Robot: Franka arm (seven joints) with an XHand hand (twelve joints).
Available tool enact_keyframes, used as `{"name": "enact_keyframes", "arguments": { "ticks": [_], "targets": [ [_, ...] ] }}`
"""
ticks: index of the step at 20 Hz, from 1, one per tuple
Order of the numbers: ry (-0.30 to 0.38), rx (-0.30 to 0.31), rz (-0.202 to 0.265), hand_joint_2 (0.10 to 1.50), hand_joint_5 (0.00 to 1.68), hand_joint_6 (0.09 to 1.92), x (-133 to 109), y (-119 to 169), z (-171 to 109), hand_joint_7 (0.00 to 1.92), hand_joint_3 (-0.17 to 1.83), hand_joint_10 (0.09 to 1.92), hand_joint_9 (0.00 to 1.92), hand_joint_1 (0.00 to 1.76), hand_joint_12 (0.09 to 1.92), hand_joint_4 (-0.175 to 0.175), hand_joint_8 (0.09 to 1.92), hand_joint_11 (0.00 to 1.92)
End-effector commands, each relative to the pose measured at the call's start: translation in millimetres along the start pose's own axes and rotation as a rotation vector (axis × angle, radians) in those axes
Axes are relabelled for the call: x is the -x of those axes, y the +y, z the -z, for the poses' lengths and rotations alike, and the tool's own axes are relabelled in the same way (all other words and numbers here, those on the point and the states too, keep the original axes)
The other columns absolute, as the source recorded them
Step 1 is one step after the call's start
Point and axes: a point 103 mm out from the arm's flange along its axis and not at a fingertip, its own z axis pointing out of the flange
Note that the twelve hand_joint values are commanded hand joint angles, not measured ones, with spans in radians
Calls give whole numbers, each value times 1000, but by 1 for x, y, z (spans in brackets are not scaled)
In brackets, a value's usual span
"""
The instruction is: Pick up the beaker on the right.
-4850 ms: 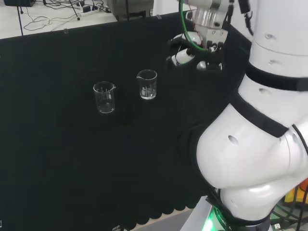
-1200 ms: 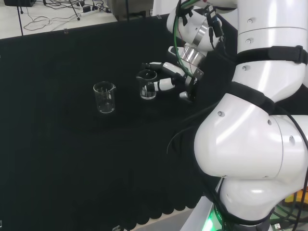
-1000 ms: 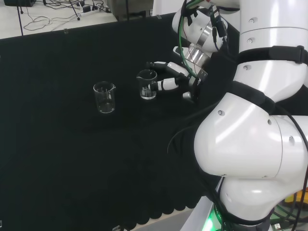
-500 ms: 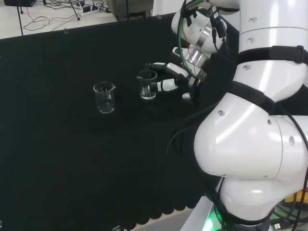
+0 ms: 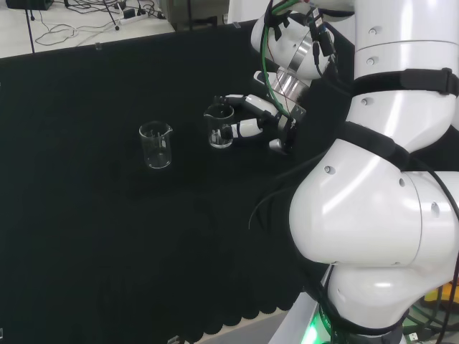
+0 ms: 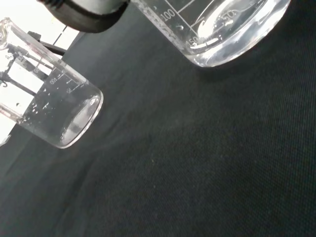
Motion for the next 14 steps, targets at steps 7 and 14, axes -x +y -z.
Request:
{"name": "enact_keyframes", "arguments": {
  "ticks": [7,14],
  "targets": [
    [-16,10,-4,835,449,87,-11,13,-11,314,-175,596,425,796,1370,-28,648,0],
    [-17,24,-11,850,468,87,-11,16,-11,332,-175,597,437,811,1375,-29,653,0]
  ]
}}
